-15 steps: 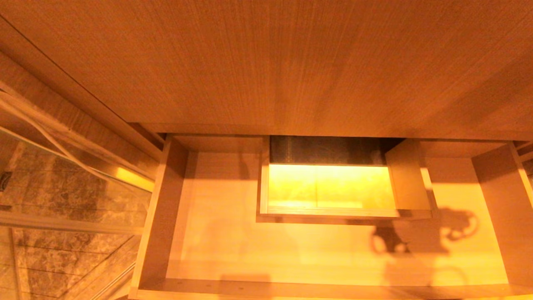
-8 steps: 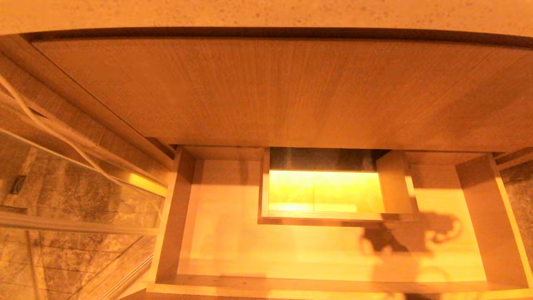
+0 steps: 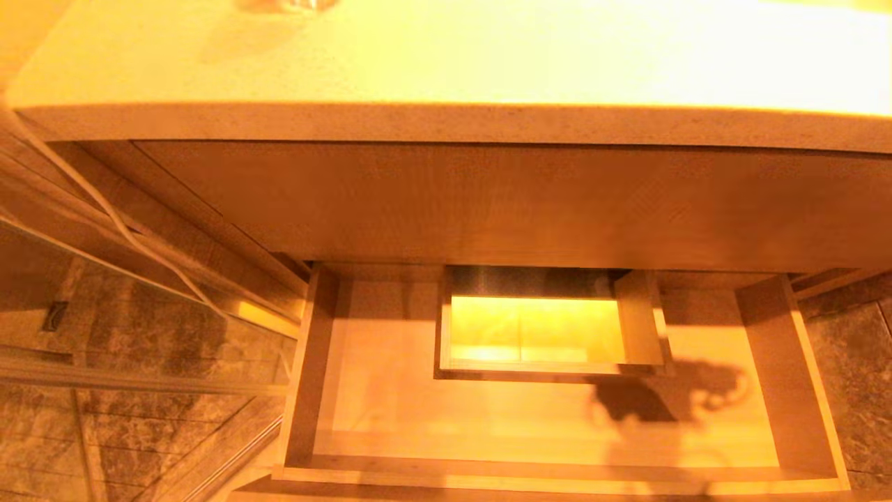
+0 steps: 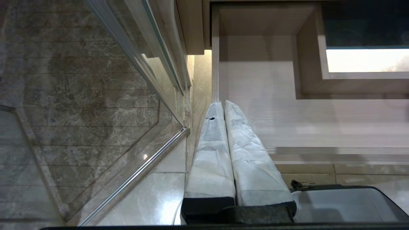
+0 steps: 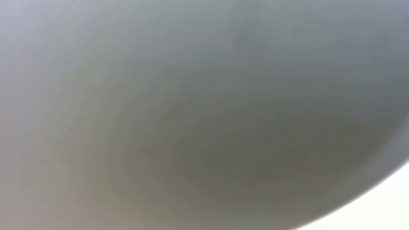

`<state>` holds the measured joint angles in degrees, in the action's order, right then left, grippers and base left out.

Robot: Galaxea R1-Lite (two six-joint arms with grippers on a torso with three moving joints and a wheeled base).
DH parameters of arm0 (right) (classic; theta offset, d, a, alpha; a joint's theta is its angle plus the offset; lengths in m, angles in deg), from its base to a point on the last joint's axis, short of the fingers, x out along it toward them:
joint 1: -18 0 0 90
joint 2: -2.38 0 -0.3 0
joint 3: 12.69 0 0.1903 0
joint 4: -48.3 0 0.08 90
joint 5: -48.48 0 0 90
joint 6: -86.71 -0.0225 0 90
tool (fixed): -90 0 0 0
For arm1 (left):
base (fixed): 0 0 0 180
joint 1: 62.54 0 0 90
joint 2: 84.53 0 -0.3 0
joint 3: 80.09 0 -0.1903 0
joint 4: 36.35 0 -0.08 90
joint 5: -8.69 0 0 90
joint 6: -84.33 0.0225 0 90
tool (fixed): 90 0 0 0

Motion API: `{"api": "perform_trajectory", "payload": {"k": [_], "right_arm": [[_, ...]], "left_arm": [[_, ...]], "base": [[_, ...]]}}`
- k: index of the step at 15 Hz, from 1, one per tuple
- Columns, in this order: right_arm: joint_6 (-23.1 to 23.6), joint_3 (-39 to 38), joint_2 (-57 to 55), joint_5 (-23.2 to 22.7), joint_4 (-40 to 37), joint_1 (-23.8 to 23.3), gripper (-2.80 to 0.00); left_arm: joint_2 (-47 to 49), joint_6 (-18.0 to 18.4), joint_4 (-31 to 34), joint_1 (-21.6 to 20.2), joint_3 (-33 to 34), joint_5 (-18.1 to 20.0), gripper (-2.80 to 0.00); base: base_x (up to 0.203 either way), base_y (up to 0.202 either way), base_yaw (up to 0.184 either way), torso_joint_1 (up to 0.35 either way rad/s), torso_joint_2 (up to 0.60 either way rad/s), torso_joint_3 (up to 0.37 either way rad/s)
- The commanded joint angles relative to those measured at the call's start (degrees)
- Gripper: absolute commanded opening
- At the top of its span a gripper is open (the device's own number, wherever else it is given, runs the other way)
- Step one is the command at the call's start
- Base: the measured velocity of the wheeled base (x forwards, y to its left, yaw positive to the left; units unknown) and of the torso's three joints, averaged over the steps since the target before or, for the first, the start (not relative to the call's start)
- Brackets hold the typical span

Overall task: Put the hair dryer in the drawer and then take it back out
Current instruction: Place it on the countertop

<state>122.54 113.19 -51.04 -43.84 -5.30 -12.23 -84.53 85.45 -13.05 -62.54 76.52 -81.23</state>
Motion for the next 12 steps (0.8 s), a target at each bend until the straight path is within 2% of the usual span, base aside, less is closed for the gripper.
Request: {"api": "perform_trajectory", "payload": {"k": [1,6,8,12], "right_arm": [[0.25,0.40,-1.57,-0.08,-0.27,0.01,-2.80],[0.13,1.14,-5.85,-0.13,-0.47,0.00,-2.80],[0.53,2.92,-12.16,-0.16,-0.89,0.00,-2.80],[4.16,8.53,-22.43,0.17,-0.11,-0.36,-2.80]], "left_arm": [[0.00,0.02,-0.01,0.00,0.11,0.01,-2.80],[0.00,0.02,-0.01,0.00,0.11,0.01,-2.80],[0.00,0.02,-0.01,0.00,0.11,0.01,-2.80],[0.00,0.02,-0.01,0.00,0.11,0.01,-2.80]], "base": [[0.000,0.000,0.000,0.106,-0.26,-0.160],[0.000,0.000,0.000,0.023,-0.05,-0.035],[0.000,0.000,0.000,0.000,0.00,0.000],[0.000,0.000,0.000,0.000,0.00,0.000]]}}
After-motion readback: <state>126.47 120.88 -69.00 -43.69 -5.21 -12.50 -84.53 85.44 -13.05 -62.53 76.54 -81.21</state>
